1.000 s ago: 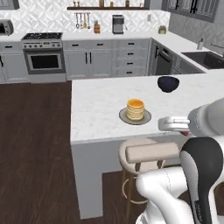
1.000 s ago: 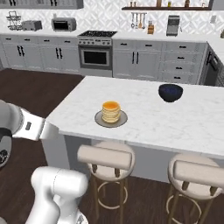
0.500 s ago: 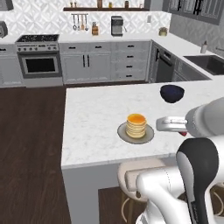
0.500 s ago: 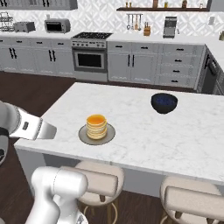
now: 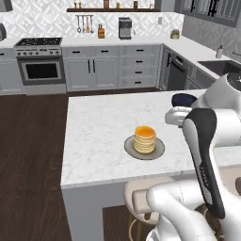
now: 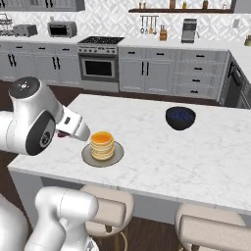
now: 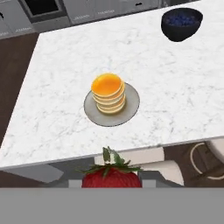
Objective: Take the strawberry from the fridge and place it on top of the pancake, located on the dining counter.
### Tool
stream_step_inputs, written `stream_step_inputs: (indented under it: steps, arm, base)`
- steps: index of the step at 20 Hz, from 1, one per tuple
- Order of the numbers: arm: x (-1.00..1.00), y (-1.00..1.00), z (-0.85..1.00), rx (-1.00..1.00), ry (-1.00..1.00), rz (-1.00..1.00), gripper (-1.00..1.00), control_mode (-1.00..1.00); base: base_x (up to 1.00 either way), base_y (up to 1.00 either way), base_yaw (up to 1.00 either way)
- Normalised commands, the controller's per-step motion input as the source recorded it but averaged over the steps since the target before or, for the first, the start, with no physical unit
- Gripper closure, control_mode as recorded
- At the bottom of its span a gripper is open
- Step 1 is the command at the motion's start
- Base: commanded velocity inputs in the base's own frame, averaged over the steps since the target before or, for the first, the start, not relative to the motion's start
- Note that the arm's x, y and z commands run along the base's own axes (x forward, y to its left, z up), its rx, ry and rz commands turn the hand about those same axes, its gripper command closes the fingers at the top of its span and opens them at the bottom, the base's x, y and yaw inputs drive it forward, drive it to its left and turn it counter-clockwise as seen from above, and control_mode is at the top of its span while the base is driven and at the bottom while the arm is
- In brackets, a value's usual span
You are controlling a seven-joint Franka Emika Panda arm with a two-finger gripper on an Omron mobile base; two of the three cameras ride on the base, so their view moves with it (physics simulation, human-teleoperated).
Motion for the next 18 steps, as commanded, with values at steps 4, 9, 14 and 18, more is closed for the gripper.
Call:
stream_step_inputs:
  steps: [4,9,14,18]
  arm:
    - [0.98,0.39,-0.62,-0.05,0.23,-0.13,1.0,-1.0]
    - [0.89,0.12,-0.73,-0.02,0.01,-0.07,1.0,-1.0]
    - [0.74,-0.1,-0.38,0.06,0.01,0.0,1.0,-1.0]
    - [0.62,-0.18,-0.2,0.09,0.02,0.0,1.0,-1.0]
  base:
    - [0.0,0.0,0.0]
    - [0.0,0.0,0.0]
    - [0.0,0.0,0.0]
    - [0.0,0.0,0.0]
